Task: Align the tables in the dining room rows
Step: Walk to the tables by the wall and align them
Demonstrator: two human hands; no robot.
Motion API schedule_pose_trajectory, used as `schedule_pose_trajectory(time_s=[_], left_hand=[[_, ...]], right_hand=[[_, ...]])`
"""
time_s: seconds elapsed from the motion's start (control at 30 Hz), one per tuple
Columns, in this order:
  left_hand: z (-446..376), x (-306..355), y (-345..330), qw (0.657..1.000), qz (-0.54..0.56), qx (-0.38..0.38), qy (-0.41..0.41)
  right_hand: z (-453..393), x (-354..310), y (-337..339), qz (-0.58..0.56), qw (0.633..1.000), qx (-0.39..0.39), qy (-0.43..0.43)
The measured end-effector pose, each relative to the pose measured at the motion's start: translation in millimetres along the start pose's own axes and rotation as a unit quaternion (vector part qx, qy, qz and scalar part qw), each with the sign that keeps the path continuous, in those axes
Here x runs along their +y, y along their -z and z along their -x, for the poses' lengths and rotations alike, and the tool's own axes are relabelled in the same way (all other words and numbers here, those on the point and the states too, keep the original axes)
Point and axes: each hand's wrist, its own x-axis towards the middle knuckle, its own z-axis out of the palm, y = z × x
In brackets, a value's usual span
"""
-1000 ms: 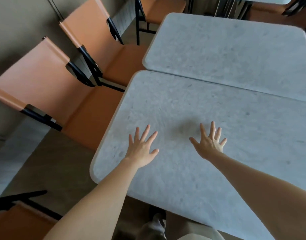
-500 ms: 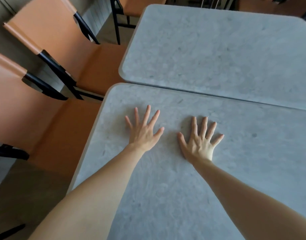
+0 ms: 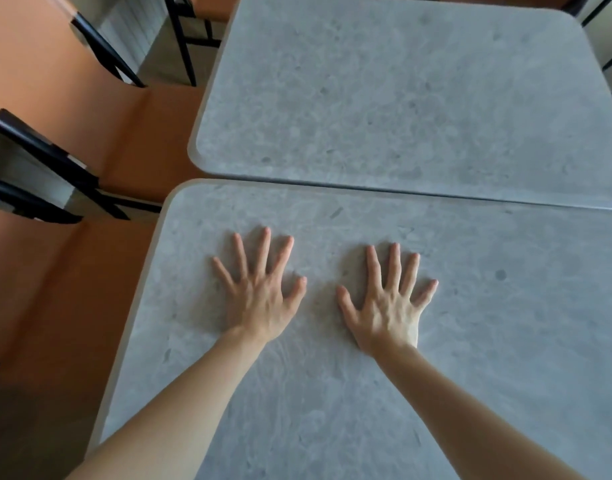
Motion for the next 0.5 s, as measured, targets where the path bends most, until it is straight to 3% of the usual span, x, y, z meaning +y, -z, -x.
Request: schedule_pose_trajectory(time_s=[0.5], left_hand=[[-13.8, -4.1, 5.5, 1.0, -0.005, -0.006, -0.011]], right_hand=[[-7.4, -6.5, 2.3, -0.018, 1.0, 0.007, -0.009]])
